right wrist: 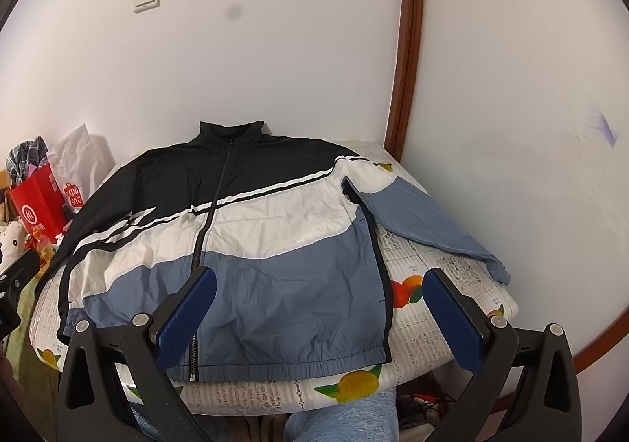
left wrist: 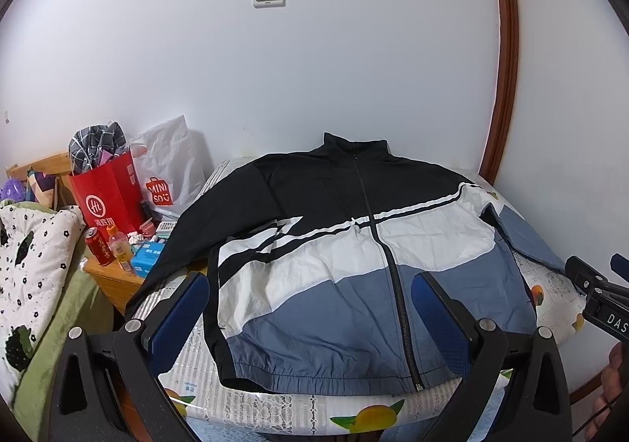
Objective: Fold large clothes
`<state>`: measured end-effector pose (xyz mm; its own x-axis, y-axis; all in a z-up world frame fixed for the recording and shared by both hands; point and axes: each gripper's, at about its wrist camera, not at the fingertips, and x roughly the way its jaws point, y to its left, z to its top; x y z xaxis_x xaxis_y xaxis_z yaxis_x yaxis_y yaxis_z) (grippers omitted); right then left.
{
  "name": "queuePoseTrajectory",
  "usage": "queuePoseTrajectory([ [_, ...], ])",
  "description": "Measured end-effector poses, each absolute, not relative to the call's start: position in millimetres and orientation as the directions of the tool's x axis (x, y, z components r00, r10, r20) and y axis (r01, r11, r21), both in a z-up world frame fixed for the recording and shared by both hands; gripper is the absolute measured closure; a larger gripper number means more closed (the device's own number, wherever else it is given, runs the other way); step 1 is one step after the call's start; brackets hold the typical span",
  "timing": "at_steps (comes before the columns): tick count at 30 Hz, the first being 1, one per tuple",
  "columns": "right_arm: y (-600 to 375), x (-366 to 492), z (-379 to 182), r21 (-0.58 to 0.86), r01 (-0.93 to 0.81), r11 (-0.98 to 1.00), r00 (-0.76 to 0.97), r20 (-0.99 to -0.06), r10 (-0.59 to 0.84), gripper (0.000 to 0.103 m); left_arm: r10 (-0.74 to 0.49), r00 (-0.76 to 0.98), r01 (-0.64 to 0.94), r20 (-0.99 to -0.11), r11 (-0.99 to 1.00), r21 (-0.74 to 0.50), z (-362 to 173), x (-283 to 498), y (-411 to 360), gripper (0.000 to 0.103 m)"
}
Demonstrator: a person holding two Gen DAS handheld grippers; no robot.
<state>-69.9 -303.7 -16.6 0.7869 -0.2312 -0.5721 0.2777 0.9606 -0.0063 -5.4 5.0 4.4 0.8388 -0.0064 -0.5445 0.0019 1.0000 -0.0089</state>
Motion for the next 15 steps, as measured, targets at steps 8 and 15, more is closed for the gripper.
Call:
queuePoseTrajectory([
  [8, -304.5, -69.5, -16.6, -0.008, 0.278, 0.960, 0.785, -0.574, -0.232, 0.000, -0.004, 0.843, -0.002, -0.539, 1.000, -0.010, 4.3, -7.2, 4.1, 0.000],
  [15, -304.8, -69.9, -17.2, -0.005, 0.277, 0.961, 0.787, -0.572, -0.230, 0.000, -0.003, 0.846, -0.006, -0.533, 1.000, -0.015, 3.7, -8.1, 3.8, 0.000],
])
